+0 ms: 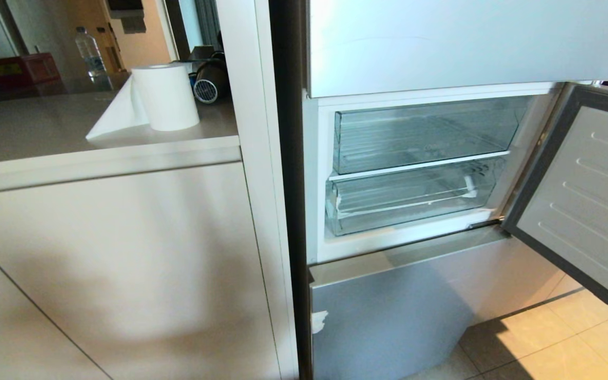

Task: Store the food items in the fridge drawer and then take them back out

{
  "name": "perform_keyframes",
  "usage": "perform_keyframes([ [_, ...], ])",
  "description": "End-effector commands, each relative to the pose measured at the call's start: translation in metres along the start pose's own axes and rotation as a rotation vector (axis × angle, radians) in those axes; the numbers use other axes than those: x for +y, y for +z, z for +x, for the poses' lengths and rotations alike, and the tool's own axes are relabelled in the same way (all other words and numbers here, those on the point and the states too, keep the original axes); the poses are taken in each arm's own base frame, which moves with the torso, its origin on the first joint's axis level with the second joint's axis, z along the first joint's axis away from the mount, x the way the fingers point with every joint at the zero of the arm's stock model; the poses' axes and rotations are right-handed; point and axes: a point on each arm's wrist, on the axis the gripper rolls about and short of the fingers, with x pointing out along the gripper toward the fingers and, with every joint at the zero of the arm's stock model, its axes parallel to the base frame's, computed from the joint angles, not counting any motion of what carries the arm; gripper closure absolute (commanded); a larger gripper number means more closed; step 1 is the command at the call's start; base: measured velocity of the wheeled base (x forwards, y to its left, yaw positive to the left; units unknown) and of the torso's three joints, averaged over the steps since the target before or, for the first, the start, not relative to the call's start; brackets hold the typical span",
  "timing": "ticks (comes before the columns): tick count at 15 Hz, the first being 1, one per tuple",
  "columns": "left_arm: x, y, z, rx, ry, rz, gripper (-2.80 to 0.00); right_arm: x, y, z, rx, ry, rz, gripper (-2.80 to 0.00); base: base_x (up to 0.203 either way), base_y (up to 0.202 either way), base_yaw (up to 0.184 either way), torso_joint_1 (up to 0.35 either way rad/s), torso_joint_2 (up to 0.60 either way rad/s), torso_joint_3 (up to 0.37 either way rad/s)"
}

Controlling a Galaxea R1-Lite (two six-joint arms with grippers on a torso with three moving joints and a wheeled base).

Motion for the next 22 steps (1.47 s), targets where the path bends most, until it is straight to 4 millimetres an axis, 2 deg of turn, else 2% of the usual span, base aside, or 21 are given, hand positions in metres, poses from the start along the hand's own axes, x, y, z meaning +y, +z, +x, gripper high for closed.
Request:
perform_keyframes([
  [1, 0.0, -0.0003, 0.0001, 0.0, 0.0, 0.0, 0.0, 0.0001, -0.0019, -0.0012, -0.01, -0.002, 0.004, 0.0, 0.0, 0.0, 0.0, 0.0, 0.0, 0.0],
  [13, 0.0, -0.0003, 0.0001, 0.0, -0.001, 0.001, 0.0, 0.0002, -0.0019, -0.0012, -0.01, 0.001, -0.002, 0.0, 0.0, 0.0, 0.0, 0.0, 0.0, 0.0],
  [22, 0.0, -0.0003, 0.0001, 0.0, 0.0, 0.0, 0.0, -0.0001, -0.001, -0.0013, -0.016, -0.013, 0.073, 0.0, 0.0, 0.0, 0.0, 0.0, 0.0, 0.0],
])
